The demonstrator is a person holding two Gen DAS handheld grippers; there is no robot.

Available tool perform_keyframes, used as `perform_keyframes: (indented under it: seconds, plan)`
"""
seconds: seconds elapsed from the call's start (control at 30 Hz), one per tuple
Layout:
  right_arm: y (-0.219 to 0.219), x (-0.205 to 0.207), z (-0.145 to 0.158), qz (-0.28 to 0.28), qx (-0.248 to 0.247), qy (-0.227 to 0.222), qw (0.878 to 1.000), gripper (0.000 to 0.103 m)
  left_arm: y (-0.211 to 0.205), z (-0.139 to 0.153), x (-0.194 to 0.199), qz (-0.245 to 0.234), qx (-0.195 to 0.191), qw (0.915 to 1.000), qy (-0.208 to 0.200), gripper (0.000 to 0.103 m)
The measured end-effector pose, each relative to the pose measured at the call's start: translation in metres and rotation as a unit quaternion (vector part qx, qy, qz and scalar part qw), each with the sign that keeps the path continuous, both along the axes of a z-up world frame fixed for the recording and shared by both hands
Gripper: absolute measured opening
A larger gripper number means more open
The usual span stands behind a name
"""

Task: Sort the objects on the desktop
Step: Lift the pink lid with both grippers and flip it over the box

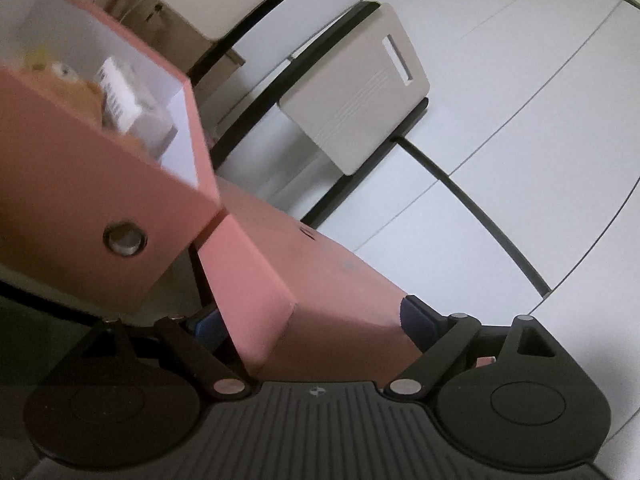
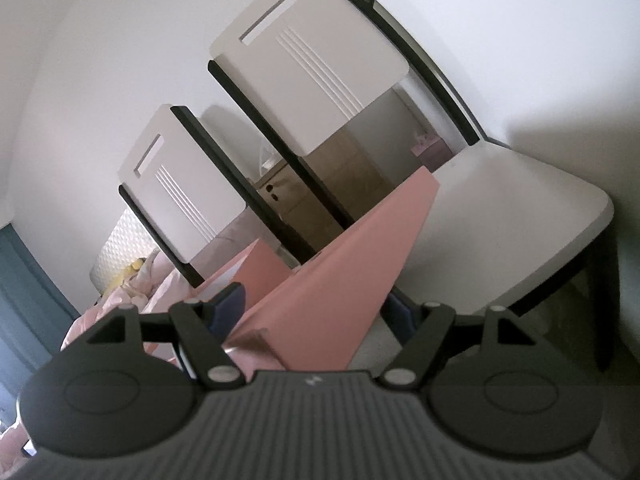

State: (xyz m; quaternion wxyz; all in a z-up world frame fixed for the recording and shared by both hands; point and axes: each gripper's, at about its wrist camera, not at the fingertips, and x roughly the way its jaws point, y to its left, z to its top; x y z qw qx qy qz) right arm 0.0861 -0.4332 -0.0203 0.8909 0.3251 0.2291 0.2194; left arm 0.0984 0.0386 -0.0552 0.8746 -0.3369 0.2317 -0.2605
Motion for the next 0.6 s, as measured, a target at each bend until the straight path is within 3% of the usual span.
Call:
perform_keyframes:
  seconds: [0.17, 0.4, 0.6]
  plan:
    - [0.0, 0.001, 0.016, -0.009, 0.001, 0.012, 1.0, 0.075, -0.004, 0.023, 0.009, -0.001, 0.01, 0.9998, -0.015, 0.092]
    - [0.007, 0.005, 0.054, -0.017, -0.003, -0.009, 1.0, 0.075, 0.003, 0.057, 0.02, -0.002, 0.004, 0.9989, -0.046, 0.092]
    - [0.042, 0.025, 0.081, 0.008, -0.003, -0.037, 0.999, 0.075, 0.033, 0.085, 0.018, 0.029, 0.01, 0.9964, -0.079, 0.092]
